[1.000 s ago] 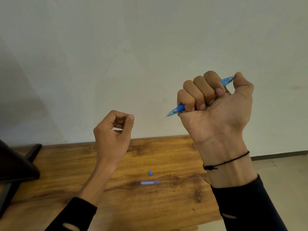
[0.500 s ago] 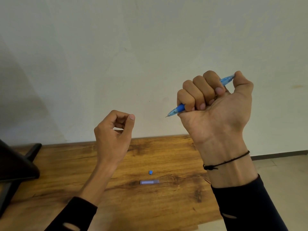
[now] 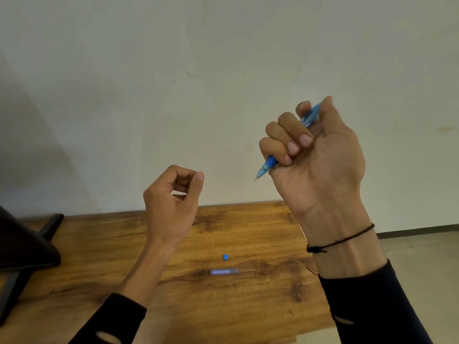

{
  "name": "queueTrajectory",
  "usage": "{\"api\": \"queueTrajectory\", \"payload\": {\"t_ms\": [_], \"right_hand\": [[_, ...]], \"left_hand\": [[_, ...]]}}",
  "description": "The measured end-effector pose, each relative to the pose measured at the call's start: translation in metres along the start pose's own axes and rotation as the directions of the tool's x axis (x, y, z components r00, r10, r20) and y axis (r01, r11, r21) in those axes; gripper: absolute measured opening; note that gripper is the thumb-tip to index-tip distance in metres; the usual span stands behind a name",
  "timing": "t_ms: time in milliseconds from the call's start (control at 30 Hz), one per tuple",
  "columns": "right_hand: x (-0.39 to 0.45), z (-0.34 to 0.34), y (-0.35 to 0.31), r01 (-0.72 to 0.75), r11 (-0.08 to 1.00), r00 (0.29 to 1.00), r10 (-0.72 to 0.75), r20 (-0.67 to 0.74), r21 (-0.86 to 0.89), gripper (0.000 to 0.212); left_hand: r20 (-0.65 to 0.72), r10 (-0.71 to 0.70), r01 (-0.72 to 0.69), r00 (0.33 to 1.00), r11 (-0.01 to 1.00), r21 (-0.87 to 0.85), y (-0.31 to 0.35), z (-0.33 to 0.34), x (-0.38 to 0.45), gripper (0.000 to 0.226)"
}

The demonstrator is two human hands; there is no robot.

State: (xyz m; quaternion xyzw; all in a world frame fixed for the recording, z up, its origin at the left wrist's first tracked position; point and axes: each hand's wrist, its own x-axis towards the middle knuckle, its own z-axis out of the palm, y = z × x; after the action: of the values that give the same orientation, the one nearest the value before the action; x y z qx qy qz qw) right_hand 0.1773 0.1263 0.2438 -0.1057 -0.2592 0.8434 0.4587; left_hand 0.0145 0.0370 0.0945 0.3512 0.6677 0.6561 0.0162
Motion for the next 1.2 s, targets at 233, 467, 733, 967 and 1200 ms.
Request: {"api": "queueTrajectory", "payload": {"t_ms": [233, 467, 733, 967, 1200], "right_hand": [[0.017, -0.025, 0.021, 0.098, 0.875, 0.993, -0.119, -0.013, -0.473, 0.030], [0.026, -0.051, 0.055, 0.004, 0.772, 0.974, -0.148, -0.173, -0.636, 0.025], [0.029, -0.084, 0.066, -0.003, 0.216, 0.970, -0.235, -0.055, -0.976, 0.020], [0.030, -0.134, 0.084, -0.103, -0.341, 0.981, -0.189, -0.039, -0.935, 0.017], [0.021, -0.198, 0.113, -0.233, -0.597, 0.968, -0.064, -0.244, -0.767, 0.024]], "left_hand": [[0.400, -0.043, 0.144, 0.915, 0.964, -0.224, 0.015, 0.004, -0.007, 0.036], [0.537, -0.114, 0.230, 0.836, 0.961, -0.154, 0.019, 0.026, -0.025, 0.008], [0.540, -0.254, 0.363, 0.803, 0.926, -0.104, 0.005, 0.025, -0.022, 0.014], [0.641, -0.189, -0.171, 0.744, 0.874, 0.456, -0.030, 0.026, -0.032, 0.020], [0.757, -0.311, -0.467, 0.575, 0.636, 0.615, -0.070, 0.023, -0.049, 0.029]]}}
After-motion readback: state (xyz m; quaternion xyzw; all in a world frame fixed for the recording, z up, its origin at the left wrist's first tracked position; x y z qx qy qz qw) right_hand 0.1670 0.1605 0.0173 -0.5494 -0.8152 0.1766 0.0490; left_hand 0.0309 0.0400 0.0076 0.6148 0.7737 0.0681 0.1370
